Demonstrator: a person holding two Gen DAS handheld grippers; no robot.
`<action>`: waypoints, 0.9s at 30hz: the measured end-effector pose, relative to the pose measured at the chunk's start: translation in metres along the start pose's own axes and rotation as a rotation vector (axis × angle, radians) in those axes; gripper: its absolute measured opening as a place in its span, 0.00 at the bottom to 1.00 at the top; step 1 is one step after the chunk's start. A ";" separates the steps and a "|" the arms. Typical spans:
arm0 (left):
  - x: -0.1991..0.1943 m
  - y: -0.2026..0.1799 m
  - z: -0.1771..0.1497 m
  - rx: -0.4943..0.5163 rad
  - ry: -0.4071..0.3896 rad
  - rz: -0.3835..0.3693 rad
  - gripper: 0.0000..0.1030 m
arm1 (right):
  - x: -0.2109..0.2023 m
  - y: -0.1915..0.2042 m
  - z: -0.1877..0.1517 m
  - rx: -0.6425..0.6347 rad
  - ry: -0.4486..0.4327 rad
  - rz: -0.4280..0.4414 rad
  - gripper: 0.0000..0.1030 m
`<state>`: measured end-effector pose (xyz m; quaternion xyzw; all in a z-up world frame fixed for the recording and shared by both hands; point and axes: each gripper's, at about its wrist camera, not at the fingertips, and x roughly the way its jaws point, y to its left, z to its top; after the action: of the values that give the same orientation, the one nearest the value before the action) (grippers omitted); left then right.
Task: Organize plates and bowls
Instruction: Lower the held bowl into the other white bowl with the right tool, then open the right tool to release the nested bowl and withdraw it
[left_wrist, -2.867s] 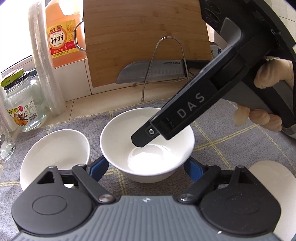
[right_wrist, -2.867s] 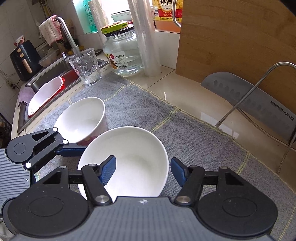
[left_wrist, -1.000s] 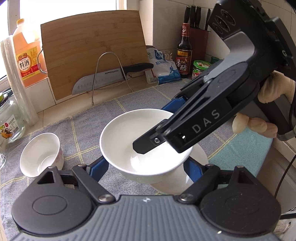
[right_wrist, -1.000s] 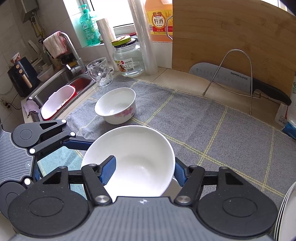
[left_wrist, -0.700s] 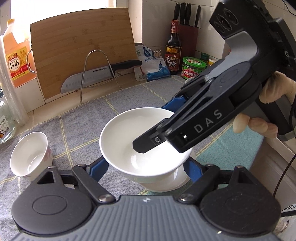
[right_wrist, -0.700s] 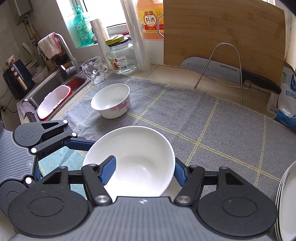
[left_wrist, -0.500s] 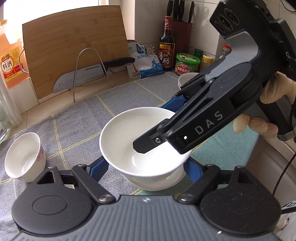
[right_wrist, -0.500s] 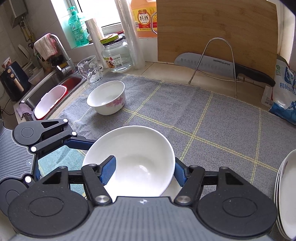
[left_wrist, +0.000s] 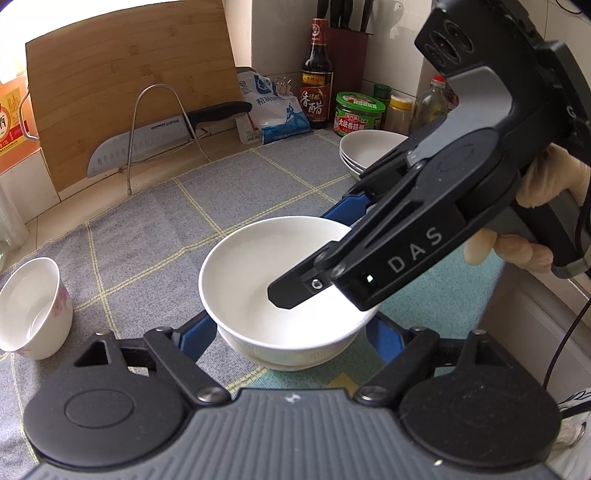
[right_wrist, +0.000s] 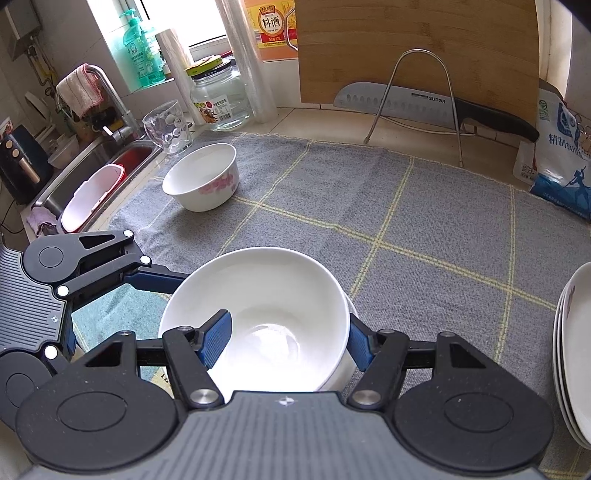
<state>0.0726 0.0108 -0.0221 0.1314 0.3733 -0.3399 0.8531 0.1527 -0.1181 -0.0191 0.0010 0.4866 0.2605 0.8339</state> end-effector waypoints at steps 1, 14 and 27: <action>0.000 0.000 0.000 0.005 -0.001 0.003 0.85 | 0.001 0.000 0.000 -0.001 0.001 -0.001 0.69; 0.010 0.003 0.003 0.006 0.007 -0.001 0.85 | 0.007 -0.005 0.003 -0.028 -0.005 -0.022 0.69; 0.010 0.005 0.002 0.007 0.016 -0.011 0.85 | 0.008 0.003 0.000 -0.099 -0.007 -0.066 0.69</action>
<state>0.0822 0.0090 -0.0287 0.1349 0.3797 -0.3448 0.8478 0.1545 -0.1116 -0.0248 -0.0555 0.4700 0.2564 0.8428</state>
